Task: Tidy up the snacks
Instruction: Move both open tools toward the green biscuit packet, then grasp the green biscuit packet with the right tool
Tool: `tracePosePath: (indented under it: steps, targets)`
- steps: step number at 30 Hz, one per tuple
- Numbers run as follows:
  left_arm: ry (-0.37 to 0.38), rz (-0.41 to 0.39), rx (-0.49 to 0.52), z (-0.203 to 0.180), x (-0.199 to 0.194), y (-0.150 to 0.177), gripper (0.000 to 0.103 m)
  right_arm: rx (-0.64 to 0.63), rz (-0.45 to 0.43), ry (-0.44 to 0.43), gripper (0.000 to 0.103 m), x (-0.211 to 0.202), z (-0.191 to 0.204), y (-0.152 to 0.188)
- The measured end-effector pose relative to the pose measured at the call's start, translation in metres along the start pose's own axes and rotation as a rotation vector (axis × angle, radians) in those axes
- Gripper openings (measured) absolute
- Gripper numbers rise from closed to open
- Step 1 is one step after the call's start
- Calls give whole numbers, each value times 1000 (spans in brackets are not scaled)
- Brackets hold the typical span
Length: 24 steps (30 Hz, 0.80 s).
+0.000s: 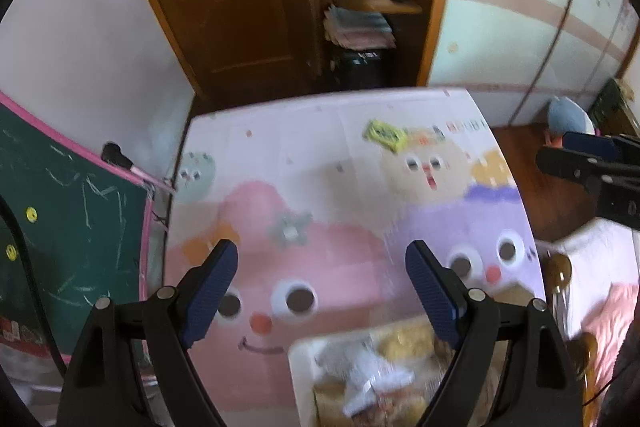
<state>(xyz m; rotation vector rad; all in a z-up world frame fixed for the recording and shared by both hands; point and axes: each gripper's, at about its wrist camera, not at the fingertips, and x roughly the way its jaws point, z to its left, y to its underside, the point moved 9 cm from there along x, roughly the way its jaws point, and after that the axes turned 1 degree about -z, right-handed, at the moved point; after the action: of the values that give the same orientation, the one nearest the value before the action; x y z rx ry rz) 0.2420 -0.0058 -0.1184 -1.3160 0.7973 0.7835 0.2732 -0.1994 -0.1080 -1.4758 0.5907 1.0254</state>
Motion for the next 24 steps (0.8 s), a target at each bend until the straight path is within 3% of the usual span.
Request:
tracePosePath:
  steps: [7,11,18,24]
  targets:
    - [-70,-39,-38,28,40,-67,91,-33,-12,-21,62,59,-11,-72]
    - [-79,12,-73,40,87,-84,91,-59,13,-34,62,116,-11,-92]
    - [-61,110,-107,47,173,-83,91,-105,133,-45,62,231,-13,-81]
    - [-17,203,-195,49,227,-61,91,-153,211,-29,62,293,-7,-56]
